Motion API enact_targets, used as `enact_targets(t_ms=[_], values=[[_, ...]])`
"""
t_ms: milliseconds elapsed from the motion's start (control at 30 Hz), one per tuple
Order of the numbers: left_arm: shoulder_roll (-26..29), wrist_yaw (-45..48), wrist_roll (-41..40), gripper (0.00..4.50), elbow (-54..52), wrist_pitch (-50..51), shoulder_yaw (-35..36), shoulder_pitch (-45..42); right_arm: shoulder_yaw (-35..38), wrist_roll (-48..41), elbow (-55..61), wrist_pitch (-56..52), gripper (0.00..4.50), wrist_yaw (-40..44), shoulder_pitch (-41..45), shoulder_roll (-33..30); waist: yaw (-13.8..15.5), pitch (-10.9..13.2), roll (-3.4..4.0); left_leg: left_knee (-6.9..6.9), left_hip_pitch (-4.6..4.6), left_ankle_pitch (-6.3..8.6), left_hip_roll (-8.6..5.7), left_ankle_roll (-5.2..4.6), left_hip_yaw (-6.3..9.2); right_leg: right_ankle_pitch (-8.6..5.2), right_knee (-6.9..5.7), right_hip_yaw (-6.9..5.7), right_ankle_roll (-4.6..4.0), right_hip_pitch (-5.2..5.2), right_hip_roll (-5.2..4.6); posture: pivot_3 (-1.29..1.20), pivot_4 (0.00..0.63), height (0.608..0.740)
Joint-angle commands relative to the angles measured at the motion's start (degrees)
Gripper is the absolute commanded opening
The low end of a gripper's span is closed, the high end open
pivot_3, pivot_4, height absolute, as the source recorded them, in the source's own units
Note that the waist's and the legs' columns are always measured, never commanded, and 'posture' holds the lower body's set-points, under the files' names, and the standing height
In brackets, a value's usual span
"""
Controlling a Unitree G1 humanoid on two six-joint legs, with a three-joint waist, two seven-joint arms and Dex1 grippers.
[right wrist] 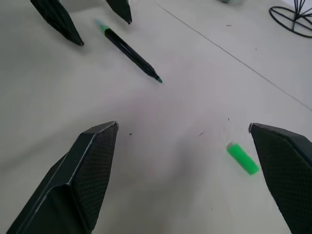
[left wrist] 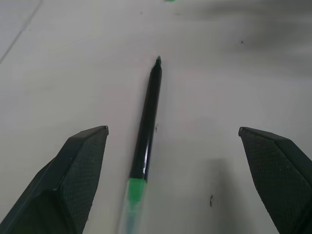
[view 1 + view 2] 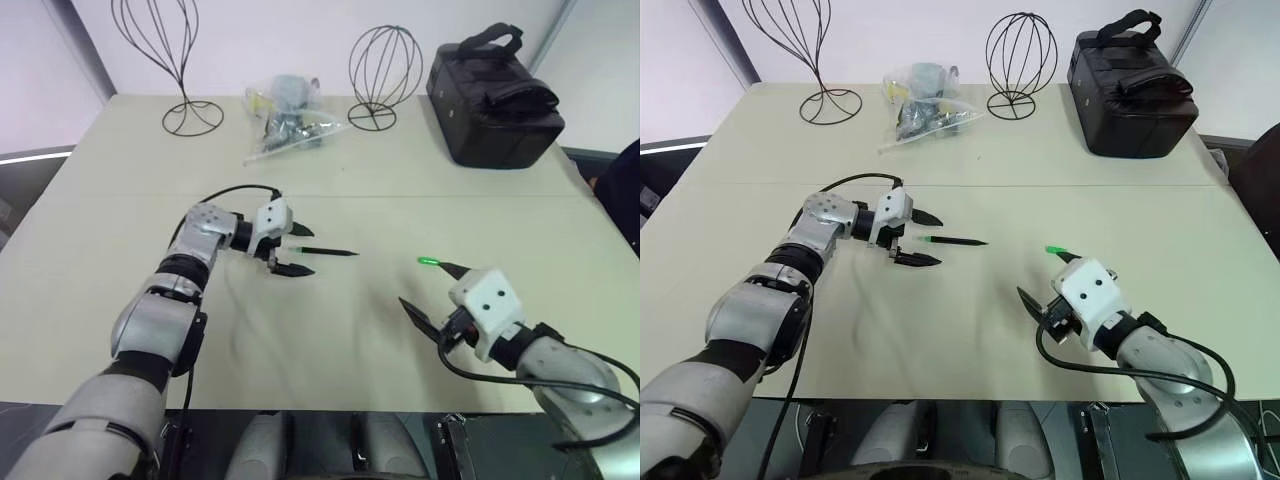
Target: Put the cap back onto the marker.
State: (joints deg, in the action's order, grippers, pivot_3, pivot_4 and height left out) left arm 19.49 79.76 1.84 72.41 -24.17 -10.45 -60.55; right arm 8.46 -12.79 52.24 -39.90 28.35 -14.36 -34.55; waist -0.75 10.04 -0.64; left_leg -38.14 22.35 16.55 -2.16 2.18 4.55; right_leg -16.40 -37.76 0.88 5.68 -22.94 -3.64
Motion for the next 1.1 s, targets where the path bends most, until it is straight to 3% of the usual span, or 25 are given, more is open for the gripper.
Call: enact_targets(t_ms=[33, 733, 833, 1067, 1100], values=[[-0.5, -0.9, 2.3, 4.5, 1.0, -1.7, -0.2, -1.9, 2.1, -5.2, 5.1, -2.5, 4.38, 2.4, -2.2, -0.4, 0.0, 0.0, -0.01, 0.0, 0.0, 0.0, 0.0, 0.0, 0.0, 0.0, 0.0, 0.0, 0.0, 0.01, 0.0, 0.0, 0.15, 0.74], [-3.2, -6.9, 7.6, 4.5, 3.5, 1.7, 0.8, -2.6, 2.5, -13.5, 7.8, -5.7, 4.38, -2.8, 0.2, -4.0, 0.2, 0.0, -0.06, -0.08, -0.05, 0.0, -0.01, 0.0, 0.01, 0.0, -0.09, -0.03, 0.01, 0.08, -0.04, 0.0, 0.15, 0.74], [-3.1, -7.1, 7.9, 3.63, 3.6, 2.3, 0.9, -2.5, 2.3, -14.1, 7.8, -5.5, 4.5, -3.8, 0.3, -4.6, 0.2, 0.0, -0.07, -0.09, -0.07, 0.0, -0.02, 0.0, 0.02, 0.0, -0.12, -0.03, 0.01, 0.12, -0.04, 0.0, 0.15, 0.74], [-2.9, -7.2, 8.8, 0.07, 3.8, 3.2, 0.6, -1.9, 1.6, -14.7, 7.8, -4.9, 4.5, -5.9, 0.3, -6.0, 0.1, 0.0, -0.07, -0.09, -0.12, 0.0, -0.01, 0.0, 0.02, 0.0, -0.13, -0.03, 0.01, 0.12, -0.01, 0.0, 0.15, 0.74], [-2.9, -7.2, 8.9, 0.07, 3.8, 3.1, 0.7, -1.9, 1.5, -14.8, 7.8, -4.8, 4.5, -6.2, 0.3, -6.1, 0.1, 0.0, -0.07, -0.09, -0.12, 0.0, -0.01, 0.0, 0.01, 0.0, -0.13, -0.02, 0.01, 0.12, -0.01, 0.0, 0.15, 0.74]])
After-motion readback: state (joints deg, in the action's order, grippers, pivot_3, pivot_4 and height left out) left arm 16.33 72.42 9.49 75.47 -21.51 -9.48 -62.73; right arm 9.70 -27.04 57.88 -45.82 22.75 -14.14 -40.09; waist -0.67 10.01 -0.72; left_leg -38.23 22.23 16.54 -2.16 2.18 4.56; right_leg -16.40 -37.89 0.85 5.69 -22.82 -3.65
